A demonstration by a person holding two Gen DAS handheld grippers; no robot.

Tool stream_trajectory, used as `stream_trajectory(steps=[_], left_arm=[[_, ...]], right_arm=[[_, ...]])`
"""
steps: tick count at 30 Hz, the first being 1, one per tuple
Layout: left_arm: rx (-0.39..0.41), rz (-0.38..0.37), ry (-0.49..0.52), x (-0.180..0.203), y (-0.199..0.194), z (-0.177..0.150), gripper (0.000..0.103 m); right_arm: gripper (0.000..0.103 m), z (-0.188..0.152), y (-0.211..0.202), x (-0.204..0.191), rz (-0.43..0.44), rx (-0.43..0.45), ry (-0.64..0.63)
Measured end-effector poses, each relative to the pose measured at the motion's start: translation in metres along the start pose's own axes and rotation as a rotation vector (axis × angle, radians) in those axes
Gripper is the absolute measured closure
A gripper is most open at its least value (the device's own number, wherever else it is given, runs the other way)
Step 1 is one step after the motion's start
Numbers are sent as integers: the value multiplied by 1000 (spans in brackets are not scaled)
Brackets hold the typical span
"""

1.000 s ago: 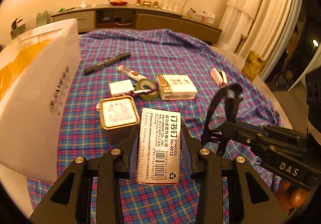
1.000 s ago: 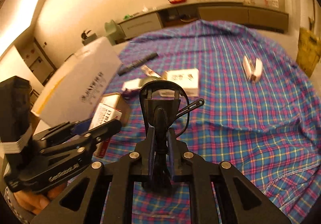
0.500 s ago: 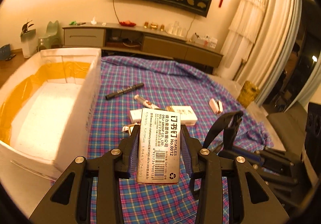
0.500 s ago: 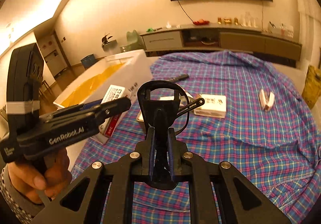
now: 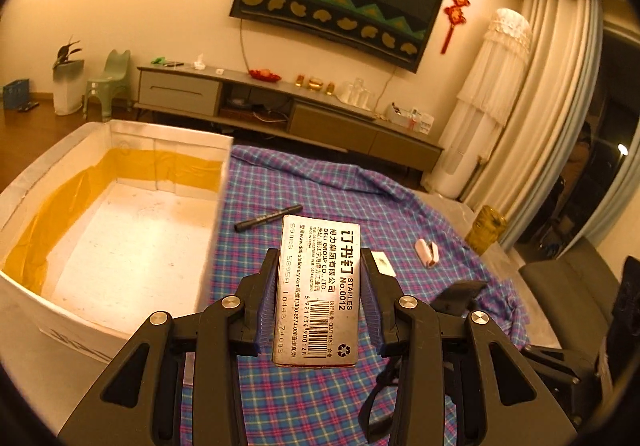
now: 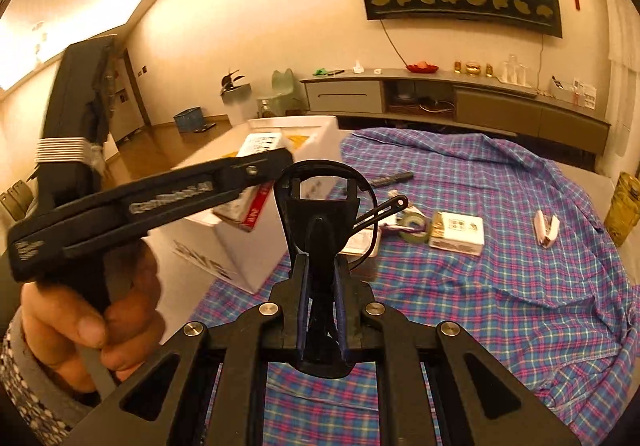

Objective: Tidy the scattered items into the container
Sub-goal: 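Carry the staples box in the left tool while the right tool carries the glasses over the white box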

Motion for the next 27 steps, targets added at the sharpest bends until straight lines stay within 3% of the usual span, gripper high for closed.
stream_trajectory(steps=[13, 27], left_arm=[[72, -10, -107, -50, -35, 14, 64], [112, -20, -198, -86, -49, 26, 64]], right_arm=[[90, 30, 7, -53, 26, 16, -79], [90, 61, 7, -77, 39, 34, -132]])
Point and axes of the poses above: each gripper's, at about its wrist camera, not at the fingertips, and y roughly the way its jaws point, x to its right, z to its top, the point moved 8 cm from there along y, roughly the way its jaws point, and after that the axes turned 15 degrees about -x, right-handed, at the moved point
